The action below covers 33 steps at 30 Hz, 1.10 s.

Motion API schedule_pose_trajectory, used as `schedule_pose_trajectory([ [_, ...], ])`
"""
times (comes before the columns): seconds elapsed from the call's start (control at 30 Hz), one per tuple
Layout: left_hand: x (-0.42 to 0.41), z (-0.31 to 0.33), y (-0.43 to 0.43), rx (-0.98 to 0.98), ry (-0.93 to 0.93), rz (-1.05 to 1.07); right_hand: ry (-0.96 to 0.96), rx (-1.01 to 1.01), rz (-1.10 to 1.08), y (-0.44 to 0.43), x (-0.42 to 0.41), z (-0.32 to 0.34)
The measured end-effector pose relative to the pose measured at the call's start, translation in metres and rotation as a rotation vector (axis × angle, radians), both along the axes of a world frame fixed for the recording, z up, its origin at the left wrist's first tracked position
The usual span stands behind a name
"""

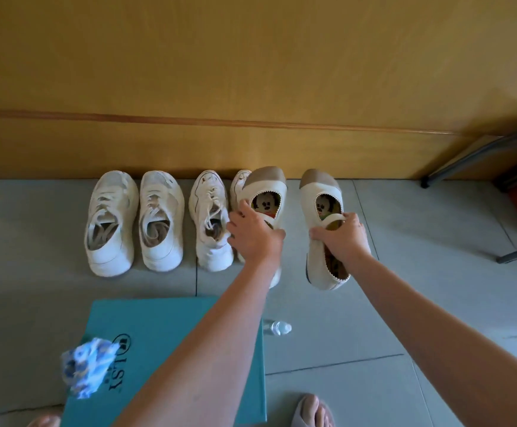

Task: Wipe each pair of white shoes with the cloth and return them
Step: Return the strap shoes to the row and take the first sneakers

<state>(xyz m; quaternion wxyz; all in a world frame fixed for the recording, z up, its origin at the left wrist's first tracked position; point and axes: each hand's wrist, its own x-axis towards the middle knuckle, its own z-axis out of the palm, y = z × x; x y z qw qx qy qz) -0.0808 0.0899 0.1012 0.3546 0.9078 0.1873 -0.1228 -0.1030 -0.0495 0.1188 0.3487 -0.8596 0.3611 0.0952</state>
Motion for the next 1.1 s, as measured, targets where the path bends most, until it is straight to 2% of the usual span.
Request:
schedule_pose_trajectory([
  [0.17,0.032,-0.039,-0.059,0.033,0.021,0.033,0.027,-0.057,0.031,-0.053,0.043,-0.034],
  [0.4,0.063,-0.084,-0.117,0.058,-0.020,0.034,0.036,-0.006,-0.014,-0.086,0.068,-0.093],
  [0.63,0.076,-0.127,-0.129,0.096,0.103,0.102,0.075,-0.035,-0.042,-0.095,0.076,-0.134],
  [1.1,0.080,-0.152,-0.128,0.099,0.067,0.080,0.081,-0.113,0.016,-0.090,0.082,-0.158],
])
